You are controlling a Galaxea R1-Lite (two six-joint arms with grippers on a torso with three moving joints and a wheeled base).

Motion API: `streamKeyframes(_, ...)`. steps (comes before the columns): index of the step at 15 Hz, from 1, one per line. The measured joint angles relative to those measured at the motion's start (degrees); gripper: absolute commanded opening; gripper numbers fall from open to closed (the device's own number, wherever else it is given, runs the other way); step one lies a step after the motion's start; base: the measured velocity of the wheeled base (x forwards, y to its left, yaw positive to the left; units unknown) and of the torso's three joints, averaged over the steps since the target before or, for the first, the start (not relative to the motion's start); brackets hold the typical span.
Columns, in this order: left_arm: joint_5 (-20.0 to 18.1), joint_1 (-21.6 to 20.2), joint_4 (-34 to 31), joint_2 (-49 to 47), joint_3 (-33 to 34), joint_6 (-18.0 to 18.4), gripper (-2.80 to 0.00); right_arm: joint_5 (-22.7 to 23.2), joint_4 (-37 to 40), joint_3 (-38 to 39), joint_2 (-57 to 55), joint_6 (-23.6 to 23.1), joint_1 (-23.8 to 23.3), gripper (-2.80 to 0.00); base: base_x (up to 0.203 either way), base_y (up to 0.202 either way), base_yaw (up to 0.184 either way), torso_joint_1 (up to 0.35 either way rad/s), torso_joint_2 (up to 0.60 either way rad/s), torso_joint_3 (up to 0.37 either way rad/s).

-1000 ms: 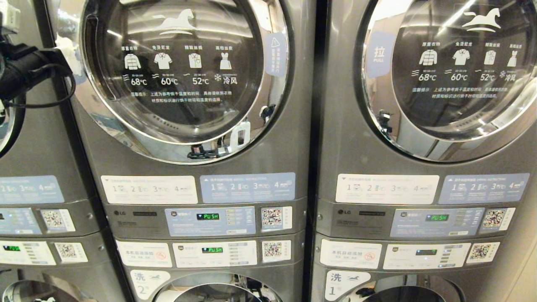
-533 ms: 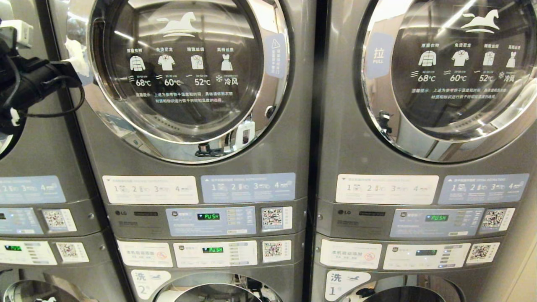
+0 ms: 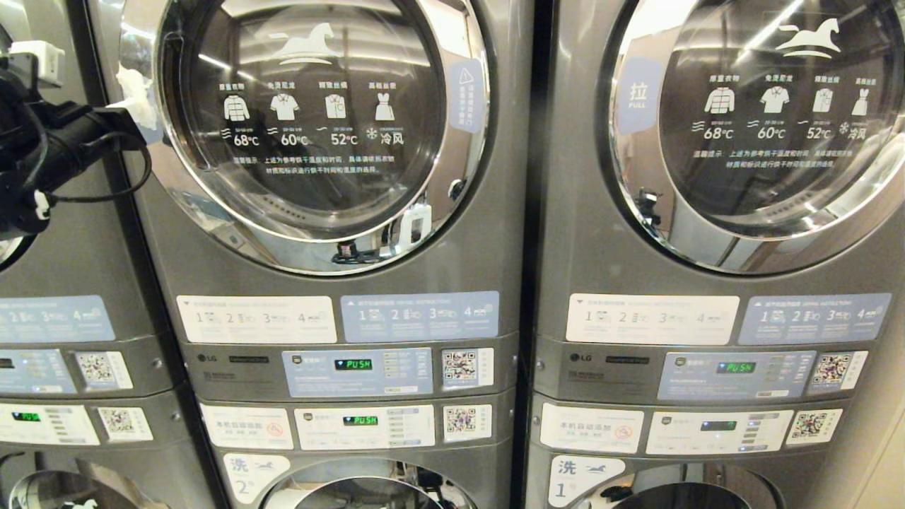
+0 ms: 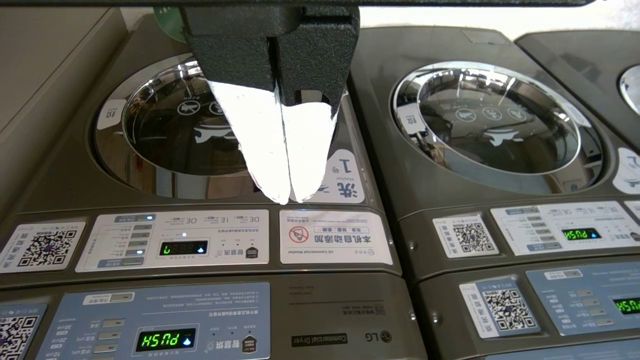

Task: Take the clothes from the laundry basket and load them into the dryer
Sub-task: Close the dryer

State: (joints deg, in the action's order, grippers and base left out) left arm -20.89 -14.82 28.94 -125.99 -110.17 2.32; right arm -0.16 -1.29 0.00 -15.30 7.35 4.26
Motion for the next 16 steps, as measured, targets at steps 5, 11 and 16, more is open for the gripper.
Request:
streamKeyframes(5,0.01,0.41,-0.07,-1.3,-0.02,0.75,-2.8,0.0,0.0,0.0,0.51,0.06,-0.58,-2.8,0.0,0.0,0.0,0.0,0.0,0.0)
streamKeyframes(11,0.17,0.74,-0.55,-2.79,0.0,3.19,-2.8,-0.02,0.02,0.0,0.91,0.15,-0.95,-2.8,0.0,0.0,0.0,0.0,0.0,0.0)
streamKeyframes(16,1.22,0.91,-0.45,-3.64,-0.04,3.3,-2.8,-0.02,0.0,0.0,1.05,0.17,-1.04,-2.8,0.0,0.0,0.0,0.0,0.0,0.0)
